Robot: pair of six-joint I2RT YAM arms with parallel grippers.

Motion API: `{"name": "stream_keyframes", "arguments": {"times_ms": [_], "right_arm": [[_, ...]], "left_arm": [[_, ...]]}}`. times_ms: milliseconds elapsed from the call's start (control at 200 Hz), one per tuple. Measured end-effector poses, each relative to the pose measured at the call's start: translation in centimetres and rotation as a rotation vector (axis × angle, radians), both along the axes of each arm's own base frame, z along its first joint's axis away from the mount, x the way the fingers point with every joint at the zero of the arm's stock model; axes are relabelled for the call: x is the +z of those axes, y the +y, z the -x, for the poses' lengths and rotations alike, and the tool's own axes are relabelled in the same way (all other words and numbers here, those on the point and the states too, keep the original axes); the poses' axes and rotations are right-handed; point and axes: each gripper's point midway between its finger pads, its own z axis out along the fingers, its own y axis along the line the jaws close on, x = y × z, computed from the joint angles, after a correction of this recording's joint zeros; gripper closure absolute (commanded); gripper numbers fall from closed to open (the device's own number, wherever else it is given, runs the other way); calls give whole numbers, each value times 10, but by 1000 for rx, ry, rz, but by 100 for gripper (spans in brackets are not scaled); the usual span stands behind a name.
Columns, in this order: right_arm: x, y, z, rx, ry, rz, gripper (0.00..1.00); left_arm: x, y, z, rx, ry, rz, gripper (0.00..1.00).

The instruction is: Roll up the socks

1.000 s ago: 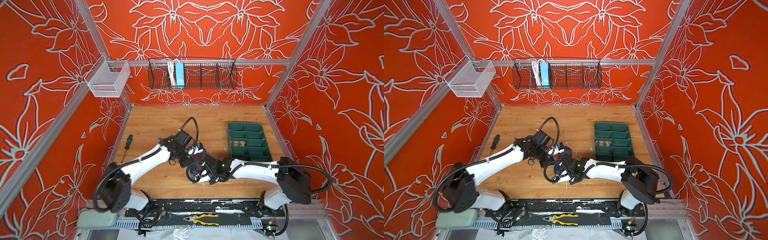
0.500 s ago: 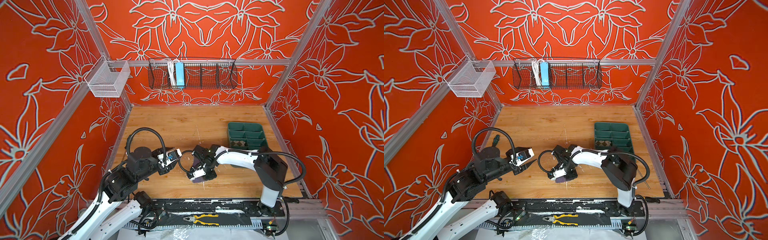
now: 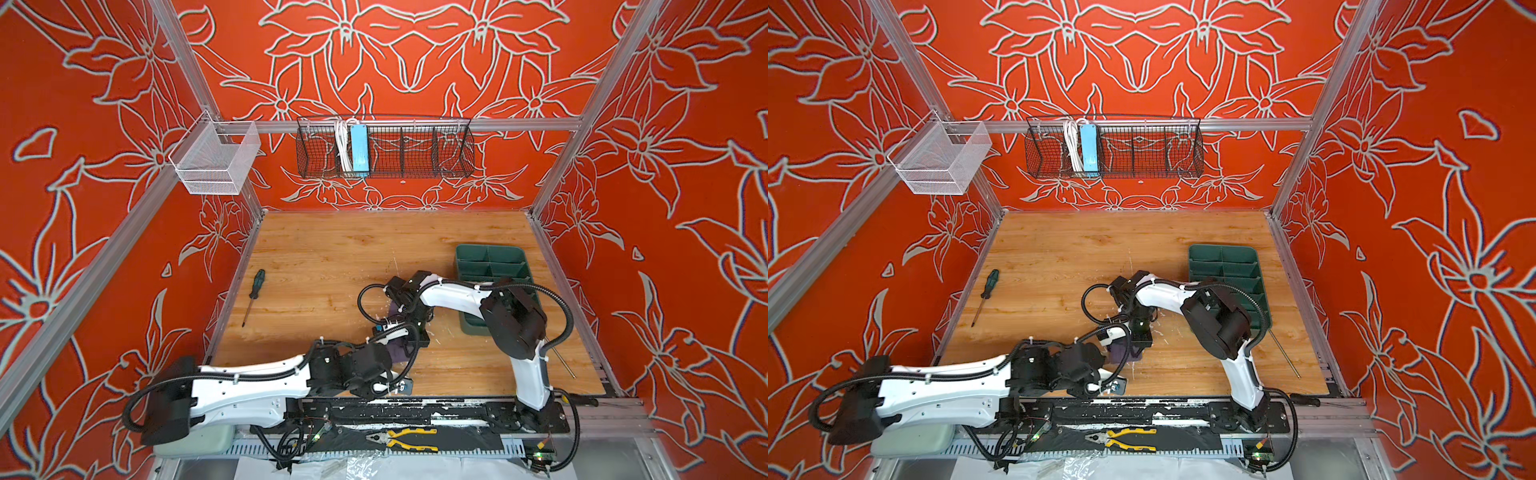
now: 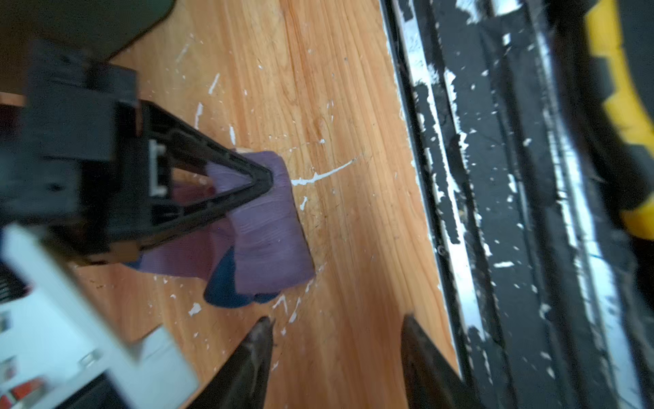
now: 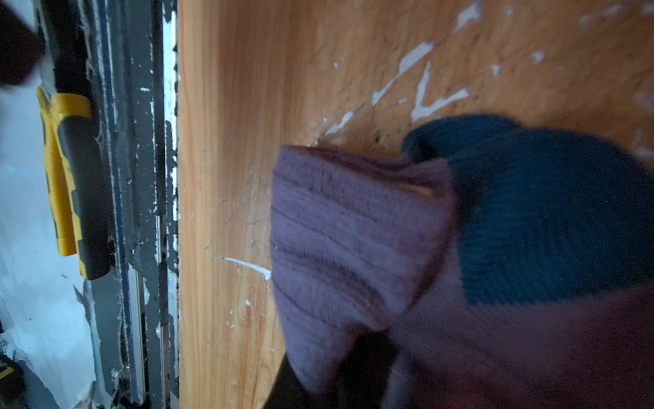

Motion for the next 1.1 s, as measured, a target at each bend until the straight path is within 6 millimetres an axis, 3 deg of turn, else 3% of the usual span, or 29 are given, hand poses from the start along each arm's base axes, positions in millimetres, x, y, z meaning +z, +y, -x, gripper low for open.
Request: {"name": "stream_keyframes", "arguments": {"times_ms": [135, 305, 450, 560, 681, 856, 1101], "right_arm": [[0, 0, 0, 0, 2, 0, 100], [1, 0, 1, -6, 12, -3, 100], [2, -1, 0, -19, 25, -13, 100], [2, -3, -1, -40, 22, -17, 85], [6, -12, -6, -89, -13, -49, 69], [34, -42, -18, -207, -111, -110, 57], [100, -85, -61, -448, -390, -247, 48]], "left_arm": [[-26, -13, -22, 82, -68, -43, 46], [-37, -21, -52, 208, -178, -66, 50], [-41, -28, -63, 258, -216, -48, 74], [-45, -29, -63, 279, -209, -47, 90], [-44, -32, -62, 279, -188, -36, 94], [-43, -28, -57, 265, -101, -35, 95], [-38, -26, -56, 232, 173, -62, 93]]}}
